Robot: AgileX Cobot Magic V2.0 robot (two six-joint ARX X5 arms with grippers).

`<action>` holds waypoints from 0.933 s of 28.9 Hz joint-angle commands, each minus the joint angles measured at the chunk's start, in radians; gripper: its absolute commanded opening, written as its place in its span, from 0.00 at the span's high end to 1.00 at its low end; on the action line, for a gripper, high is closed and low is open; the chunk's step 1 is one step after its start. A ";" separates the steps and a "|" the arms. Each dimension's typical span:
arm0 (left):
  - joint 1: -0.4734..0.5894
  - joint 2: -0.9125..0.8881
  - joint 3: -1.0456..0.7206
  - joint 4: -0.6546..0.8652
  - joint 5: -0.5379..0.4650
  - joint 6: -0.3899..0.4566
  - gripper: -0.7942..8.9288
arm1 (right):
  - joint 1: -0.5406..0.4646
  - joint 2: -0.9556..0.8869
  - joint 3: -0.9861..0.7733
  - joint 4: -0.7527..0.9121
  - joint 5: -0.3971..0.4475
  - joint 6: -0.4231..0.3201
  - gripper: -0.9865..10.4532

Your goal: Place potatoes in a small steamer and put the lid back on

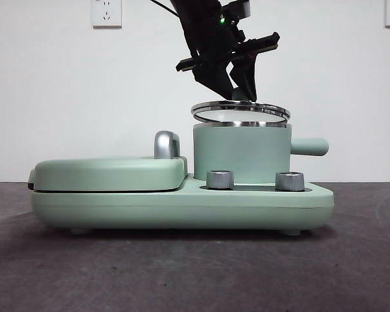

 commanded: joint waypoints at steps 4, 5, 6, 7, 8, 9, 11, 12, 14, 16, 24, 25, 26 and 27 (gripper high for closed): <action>-0.001 0.013 0.042 0.042 0.000 0.014 0.90 | 0.009 0.003 0.004 0.010 0.001 0.015 0.62; -0.001 0.014 0.042 0.049 0.000 0.014 0.90 | 0.009 0.003 0.004 0.010 0.001 0.015 0.62; -0.001 0.016 0.042 0.054 0.000 0.014 0.90 | 0.009 0.003 0.004 0.010 0.001 0.014 0.62; -0.001 0.018 0.042 0.055 0.000 0.014 0.90 | 0.009 0.003 0.004 0.010 0.001 0.015 0.62; 0.000 0.020 0.042 0.055 0.000 0.014 0.90 | 0.009 0.003 0.004 0.010 0.001 0.015 0.62; 0.000 0.024 0.042 0.056 0.000 0.014 0.90 | 0.009 0.003 0.004 0.010 0.001 0.015 0.62; -0.001 0.031 0.042 0.055 0.000 0.014 0.90 | 0.009 0.003 0.004 0.010 0.001 0.015 0.62; -0.001 0.036 0.042 0.057 0.000 0.014 0.90 | 0.009 0.003 0.004 0.010 0.001 0.015 0.62; -0.001 0.041 0.042 0.059 0.000 0.014 0.90 | 0.009 0.003 0.004 0.010 0.001 0.015 0.62; -0.001 0.046 0.042 0.058 0.000 0.014 0.90 | 0.009 0.003 0.004 0.010 0.001 0.015 0.62; -0.002 0.059 0.042 0.053 0.001 0.013 0.89 | 0.009 0.003 0.004 0.010 0.000 0.014 0.62; -0.003 0.059 0.042 0.053 0.001 0.013 0.89 | 0.009 0.003 0.004 0.010 0.000 0.014 0.62; -0.003 0.060 0.042 0.053 0.001 0.011 0.89 | 0.009 0.003 0.004 0.010 0.000 0.014 0.62; -0.003 0.061 0.042 0.053 0.001 -0.004 0.89 | 0.009 0.003 0.004 0.010 0.000 0.014 0.62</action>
